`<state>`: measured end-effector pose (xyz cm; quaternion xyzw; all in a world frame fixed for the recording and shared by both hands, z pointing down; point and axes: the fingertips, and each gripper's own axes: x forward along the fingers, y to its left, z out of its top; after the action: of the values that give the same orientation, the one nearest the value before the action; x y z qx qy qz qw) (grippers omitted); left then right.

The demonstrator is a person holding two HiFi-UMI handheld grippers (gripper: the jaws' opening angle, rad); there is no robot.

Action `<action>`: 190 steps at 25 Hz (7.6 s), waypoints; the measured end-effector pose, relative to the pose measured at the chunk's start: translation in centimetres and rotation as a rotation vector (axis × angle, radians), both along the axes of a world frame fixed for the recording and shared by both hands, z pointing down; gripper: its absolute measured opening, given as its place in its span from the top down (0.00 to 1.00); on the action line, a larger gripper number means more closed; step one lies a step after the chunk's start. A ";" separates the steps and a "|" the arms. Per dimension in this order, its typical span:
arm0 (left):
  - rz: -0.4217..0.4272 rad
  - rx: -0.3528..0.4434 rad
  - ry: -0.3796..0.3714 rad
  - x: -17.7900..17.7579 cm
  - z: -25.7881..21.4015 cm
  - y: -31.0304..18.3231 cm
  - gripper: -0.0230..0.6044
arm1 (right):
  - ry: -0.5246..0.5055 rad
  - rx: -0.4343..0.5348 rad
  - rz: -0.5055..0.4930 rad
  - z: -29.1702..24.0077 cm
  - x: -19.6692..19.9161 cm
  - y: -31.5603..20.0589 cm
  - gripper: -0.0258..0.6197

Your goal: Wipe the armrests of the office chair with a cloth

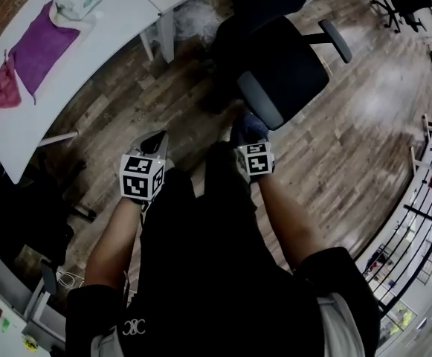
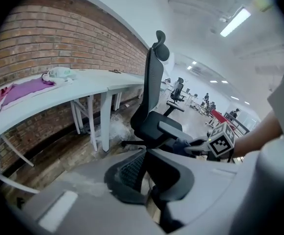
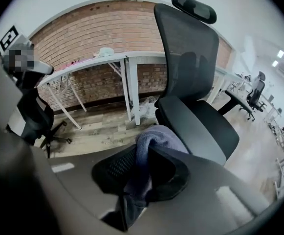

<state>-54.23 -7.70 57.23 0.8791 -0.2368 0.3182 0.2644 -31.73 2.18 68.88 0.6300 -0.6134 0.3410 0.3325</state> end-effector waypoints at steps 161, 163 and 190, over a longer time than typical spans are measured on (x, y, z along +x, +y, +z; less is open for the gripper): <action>-0.050 0.146 0.216 63.4 -8.7 8.6 0.96 | -0.075 0.336 -0.230 -17.8 52.2 8.6 0.85; -0.116 0.140 0.211 62.5 -8.2 7.9 0.96 | -0.090 0.321 -0.293 -16.9 52.4 7.0 0.85; -0.863 0.084 0.123 70.5 -5.9 3.4 0.96 | -0.285 0.091 -1.176 -8.9 60.3 -6.3 0.85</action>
<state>16.28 -4.26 51.31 0.7268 -0.5790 0.1156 0.3509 28.55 -4.16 60.01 0.1472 -0.9112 0.1548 0.3524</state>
